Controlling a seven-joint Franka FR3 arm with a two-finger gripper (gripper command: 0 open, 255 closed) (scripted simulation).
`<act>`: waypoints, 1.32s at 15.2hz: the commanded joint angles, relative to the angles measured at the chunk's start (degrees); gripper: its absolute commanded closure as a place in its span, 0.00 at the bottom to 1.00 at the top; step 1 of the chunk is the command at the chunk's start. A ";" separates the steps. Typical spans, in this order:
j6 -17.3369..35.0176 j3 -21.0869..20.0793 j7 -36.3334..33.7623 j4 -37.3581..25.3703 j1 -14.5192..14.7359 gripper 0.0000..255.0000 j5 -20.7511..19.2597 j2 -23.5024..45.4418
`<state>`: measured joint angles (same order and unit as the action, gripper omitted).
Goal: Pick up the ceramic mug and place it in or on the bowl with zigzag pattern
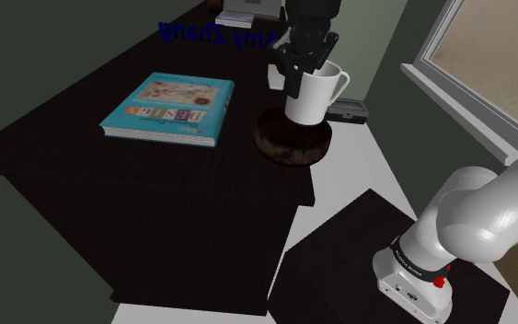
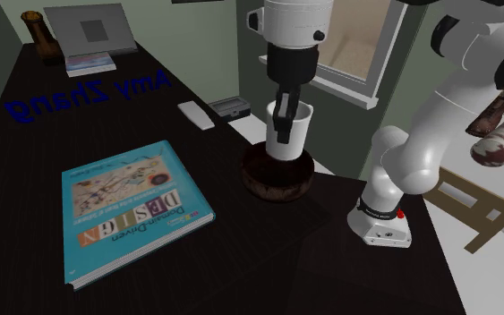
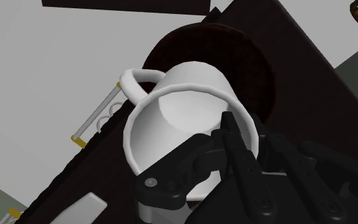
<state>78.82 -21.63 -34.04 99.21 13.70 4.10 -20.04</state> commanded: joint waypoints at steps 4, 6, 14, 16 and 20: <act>2.84 0.09 0.22 3.98 0.17 1.00 0.37 -1.24; 2.83 0.09 0.22 3.98 0.17 1.00 0.37 -1.24; 2.83 0.09 0.22 3.98 0.17 0.00 0.37 -1.24; 2.83 0.09 0.22 3.98 0.17 0.00 0.37 -1.24; -4.78 -0.66 -0.92 -7.51 -0.19 0.00 -0.74 2.82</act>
<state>75.90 -22.10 -34.69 94.49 13.60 3.65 -18.24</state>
